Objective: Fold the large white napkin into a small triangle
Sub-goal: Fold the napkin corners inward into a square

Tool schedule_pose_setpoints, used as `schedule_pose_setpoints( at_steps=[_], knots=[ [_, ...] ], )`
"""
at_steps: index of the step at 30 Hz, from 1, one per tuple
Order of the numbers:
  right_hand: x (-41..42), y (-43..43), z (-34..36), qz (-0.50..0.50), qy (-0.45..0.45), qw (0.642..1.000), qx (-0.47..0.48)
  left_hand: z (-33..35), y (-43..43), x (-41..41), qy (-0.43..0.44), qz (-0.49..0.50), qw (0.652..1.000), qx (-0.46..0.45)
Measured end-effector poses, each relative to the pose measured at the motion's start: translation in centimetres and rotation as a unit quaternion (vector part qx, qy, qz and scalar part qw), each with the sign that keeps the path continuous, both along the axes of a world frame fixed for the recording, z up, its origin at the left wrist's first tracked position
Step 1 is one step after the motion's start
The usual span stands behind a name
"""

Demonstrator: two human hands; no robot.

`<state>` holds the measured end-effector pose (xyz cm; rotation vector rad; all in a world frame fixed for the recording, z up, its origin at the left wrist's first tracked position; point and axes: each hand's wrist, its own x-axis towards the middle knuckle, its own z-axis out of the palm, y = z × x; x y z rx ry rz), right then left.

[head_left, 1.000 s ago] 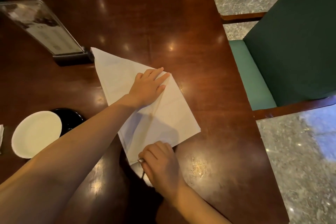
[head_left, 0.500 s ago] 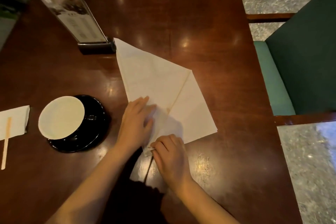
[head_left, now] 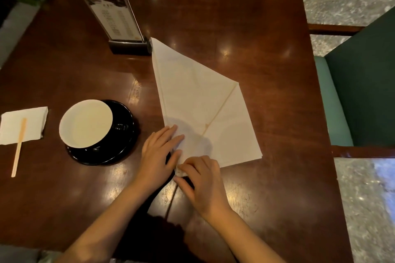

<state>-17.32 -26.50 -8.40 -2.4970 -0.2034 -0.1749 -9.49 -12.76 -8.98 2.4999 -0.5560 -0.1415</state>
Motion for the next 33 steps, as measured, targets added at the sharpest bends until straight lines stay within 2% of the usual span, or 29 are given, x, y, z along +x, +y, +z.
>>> schedule_pose_setpoints(
  at_steps=[2, 3, 6, 8, 10, 12, 18, 22, 25, 33],
  knots=[
    [0.2, -1.8, 1.2, -0.003, -0.002, 0.997, 0.071, 0.7, -0.8, -0.2, -0.012, 0.035, 0.999, -0.032],
    [0.7, -3.2, 1.8, -0.045, -0.009, 0.995, 0.090, 1.1, -1.6, -0.4, -0.029, 0.050, 0.997, -0.050],
    [3.4, -8.1, 2.5, -0.195, 0.009, 0.980, 0.049, 1.8, -5.5, -1.3, -0.050, 0.024, 0.996, -0.063],
    [5.0, -9.2, 1.9, -0.154, 0.066, 0.986, -0.018, 1.1, -7.9, -2.4, -0.053, -0.013, 0.998, -0.002],
    [5.4, -8.7, 0.5, -0.054, 0.098, 0.990, -0.084, -0.1, -8.6, -3.3, -0.045, -0.013, 0.995, 0.086],
    [5.0, -8.1, -1.0, -0.004, 0.113, 0.982, -0.149, -1.0, -8.3, -3.6, -0.044, -0.002, 0.988, 0.151],
    [6.4, -8.1, -1.9, -0.070, 0.117, 0.973, -0.188, -0.7, -8.3, -3.7, -0.040, -0.010, 0.984, 0.176],
    [10.3, -9.4, -1.8, -0.118, 0.136, 0.956, -0.231, -0.7, -8.0, -3.8, -0.043, -0.014, 0.984, 0.174],
    [13.4, -10.5, -1.7, -0.147, 0.146, 0.951, -0.229, -0.7, -8.0, -3.8, -0.037, -0.014, 0.984, 0.176],
    [17.4, -13.4, -1.7, -0.161, 0.150, 0.938, -0.269, -0.8, -8.1, -3.7, -0.039, -0.017, 0.980, 0.195]
  ],
)
